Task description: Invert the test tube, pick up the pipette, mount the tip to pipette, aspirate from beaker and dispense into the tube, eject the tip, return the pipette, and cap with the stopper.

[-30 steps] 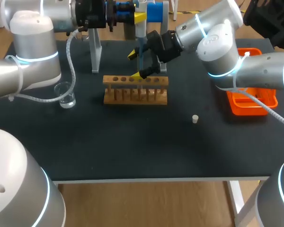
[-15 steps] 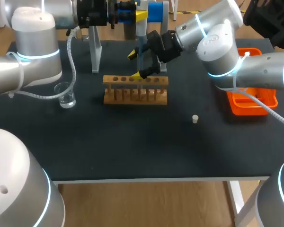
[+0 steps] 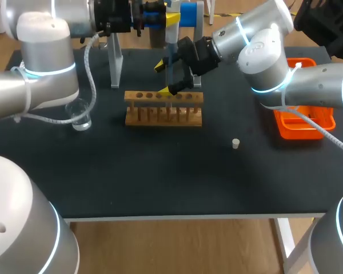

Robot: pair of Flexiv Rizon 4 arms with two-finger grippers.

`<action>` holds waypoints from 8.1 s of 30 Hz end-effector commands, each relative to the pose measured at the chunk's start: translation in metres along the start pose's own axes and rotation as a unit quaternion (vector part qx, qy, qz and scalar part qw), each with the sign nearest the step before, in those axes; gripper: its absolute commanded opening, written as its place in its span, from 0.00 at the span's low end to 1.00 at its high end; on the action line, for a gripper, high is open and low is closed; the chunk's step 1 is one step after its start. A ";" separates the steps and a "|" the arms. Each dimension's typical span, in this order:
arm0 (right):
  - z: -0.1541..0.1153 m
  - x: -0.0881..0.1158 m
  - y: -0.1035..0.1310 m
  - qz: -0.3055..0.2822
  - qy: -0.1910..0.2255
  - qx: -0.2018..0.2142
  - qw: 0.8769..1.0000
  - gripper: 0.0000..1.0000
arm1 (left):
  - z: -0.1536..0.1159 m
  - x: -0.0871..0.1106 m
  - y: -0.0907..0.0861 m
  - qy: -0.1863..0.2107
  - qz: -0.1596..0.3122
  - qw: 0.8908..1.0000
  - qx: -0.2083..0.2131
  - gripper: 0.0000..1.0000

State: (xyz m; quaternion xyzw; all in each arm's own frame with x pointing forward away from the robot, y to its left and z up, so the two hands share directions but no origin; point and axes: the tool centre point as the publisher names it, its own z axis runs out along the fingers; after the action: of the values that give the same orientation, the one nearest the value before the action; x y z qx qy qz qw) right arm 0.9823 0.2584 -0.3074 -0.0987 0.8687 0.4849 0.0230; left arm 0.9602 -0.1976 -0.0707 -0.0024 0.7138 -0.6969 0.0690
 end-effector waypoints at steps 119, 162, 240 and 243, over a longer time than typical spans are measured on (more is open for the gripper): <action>-0.117 -0.002 -0.034 0.053 -0.068 -0.046 0.995 1.00 | 0.000 0.004 0.000 -0.033 0.001 0.999 0.004 0.00; -0.251 -0.016 0.191 0.066 -0.125 -0.215 0.966 0.45 | 0.000 0.004 0.000 -0.033 0.001 0.999 0.004 0.00; -0.180 -0.004 0.248 0.089 -0.076 -0.243 0.963 0.00 | 0.000 0.004 0.000 -0.033 0.001 0.999 0.004 0.00; -0.178 -0.005 0.247 0.091 -0.076 -0.242 0.963 0.00 | 0.000 0.004 0.000 -0.033 0.001 0.999 0.004 0.00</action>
State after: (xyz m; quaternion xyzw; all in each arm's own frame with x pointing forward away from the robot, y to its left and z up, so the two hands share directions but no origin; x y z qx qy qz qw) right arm 0.9471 0.2333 -0.0032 0.0154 0.7261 0.6871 0.0208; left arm 0.9574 -0.1971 -0.0719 -0.0232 0.7093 -0.6986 0.0908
